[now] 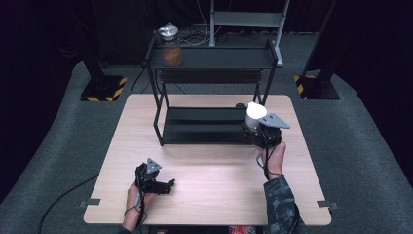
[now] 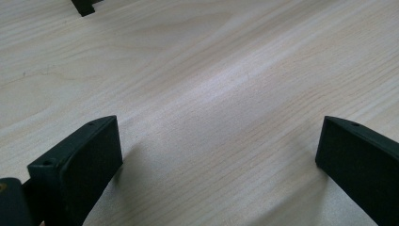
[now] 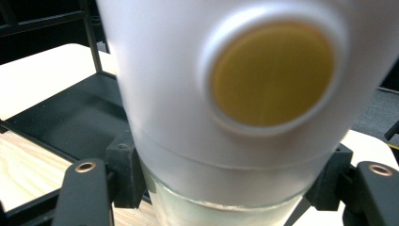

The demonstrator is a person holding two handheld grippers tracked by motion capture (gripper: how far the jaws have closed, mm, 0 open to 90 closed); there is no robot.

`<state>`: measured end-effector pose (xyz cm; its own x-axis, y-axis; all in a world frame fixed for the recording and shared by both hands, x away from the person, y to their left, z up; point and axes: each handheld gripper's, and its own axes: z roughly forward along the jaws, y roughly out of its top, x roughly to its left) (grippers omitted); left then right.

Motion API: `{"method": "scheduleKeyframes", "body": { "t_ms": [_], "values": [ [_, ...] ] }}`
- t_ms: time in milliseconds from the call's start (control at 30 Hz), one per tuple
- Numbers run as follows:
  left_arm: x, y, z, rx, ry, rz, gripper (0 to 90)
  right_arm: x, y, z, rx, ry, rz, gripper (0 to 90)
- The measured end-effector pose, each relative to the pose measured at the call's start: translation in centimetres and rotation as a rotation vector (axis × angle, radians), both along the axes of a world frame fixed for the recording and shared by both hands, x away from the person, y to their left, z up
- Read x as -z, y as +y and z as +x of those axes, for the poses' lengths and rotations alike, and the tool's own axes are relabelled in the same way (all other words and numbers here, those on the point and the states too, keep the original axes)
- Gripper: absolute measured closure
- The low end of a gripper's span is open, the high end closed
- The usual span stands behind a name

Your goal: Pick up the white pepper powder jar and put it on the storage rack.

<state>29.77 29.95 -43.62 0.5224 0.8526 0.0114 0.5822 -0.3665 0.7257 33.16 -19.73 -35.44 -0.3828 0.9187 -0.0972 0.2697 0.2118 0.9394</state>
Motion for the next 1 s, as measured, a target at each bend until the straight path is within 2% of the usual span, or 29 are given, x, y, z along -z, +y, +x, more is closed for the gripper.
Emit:
{"method": "scheduleKeyframes", "body": {
  "t_ms": [1000],
  "values": [
    [0.0, -0.1, -0.1, 0.001, -0.005, 0.003, 0.3, -3.6, -0.3, 0.5, -0.01, -0.041, -0.012, 29.6]
  ]
}}
